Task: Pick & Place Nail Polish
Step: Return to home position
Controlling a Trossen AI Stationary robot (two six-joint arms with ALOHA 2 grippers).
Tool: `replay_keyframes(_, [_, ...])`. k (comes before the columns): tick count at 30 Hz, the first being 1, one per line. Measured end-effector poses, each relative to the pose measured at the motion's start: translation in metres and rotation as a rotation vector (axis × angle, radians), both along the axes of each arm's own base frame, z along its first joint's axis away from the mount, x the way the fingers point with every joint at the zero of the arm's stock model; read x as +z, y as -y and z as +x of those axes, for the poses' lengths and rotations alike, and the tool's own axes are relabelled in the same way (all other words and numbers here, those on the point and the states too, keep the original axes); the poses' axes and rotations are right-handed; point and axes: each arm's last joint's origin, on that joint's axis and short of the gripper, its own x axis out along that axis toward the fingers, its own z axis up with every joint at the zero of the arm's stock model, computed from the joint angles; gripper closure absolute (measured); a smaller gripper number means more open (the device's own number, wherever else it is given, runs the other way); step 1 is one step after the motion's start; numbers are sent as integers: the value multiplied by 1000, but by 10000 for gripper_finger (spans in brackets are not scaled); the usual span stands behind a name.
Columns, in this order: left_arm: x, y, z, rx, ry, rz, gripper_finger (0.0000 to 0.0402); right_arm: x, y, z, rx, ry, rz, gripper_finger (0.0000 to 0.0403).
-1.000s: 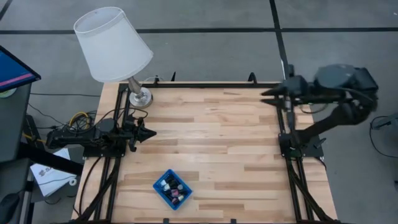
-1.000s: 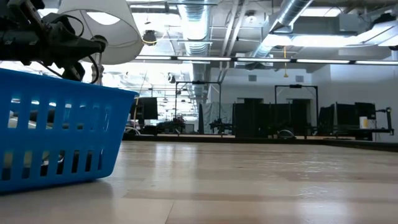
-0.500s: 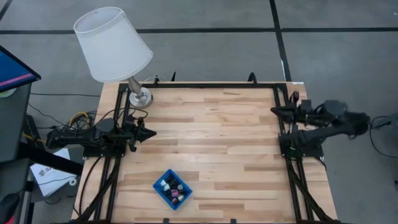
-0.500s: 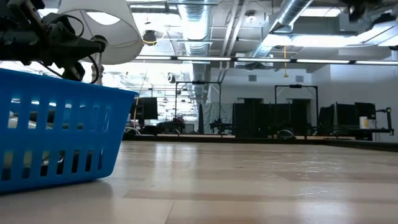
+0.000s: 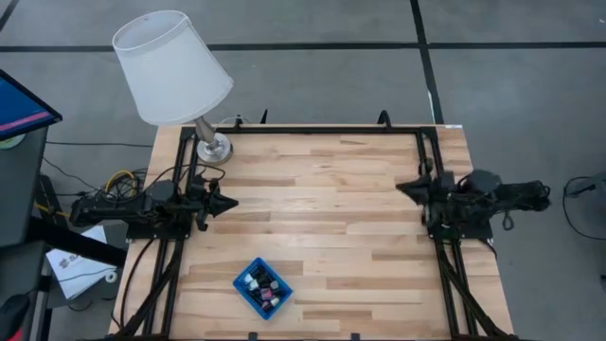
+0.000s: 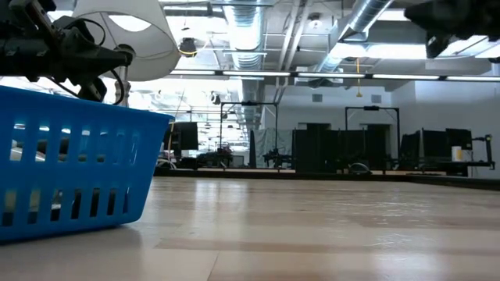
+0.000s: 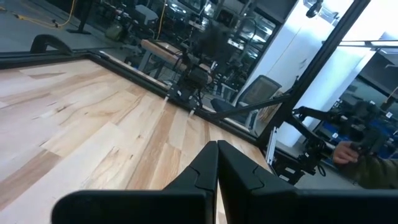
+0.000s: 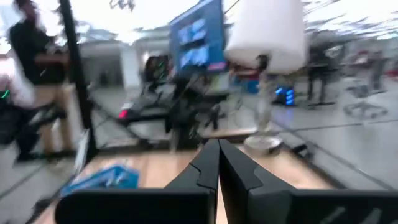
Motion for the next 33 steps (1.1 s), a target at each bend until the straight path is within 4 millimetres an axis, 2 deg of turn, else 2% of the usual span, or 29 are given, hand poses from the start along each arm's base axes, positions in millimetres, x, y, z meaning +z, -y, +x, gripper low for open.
replay_keyframes(4, [0, 0, 0, 0, 0, 0, 401, -24, -2, 5, 39, -32, 12, 403])
replay_keyframes(7, [0, 0, 0, 1, 0, 0, 401, -30, -2, 7, 45, 34, 18, 403])
replay_keyframes(13, [0, 0, 0, 0, 0, 0, 401, -52, -2, 14, 49, -6, 27, 403])
replay_keyframes(16, [0, 0, 0, 0, 0, 0, 401, -56, -3, 15, 103, 17, 27, 403])
replay_keyframes(18, [0, 0, 0, 0, 0, 0, 401, -67, -3, 18, 118, -6, 31, 403])
replay_keyframes(23, [0, 0, 0, 0, 0, 0, 401, -74, -2, 19, 116, -64, 33, 403])
replay_keyframes(33, [0, 0, 0, 0, 0, 0, 401, -74, -1, 19, 106, -68, -16, 403])
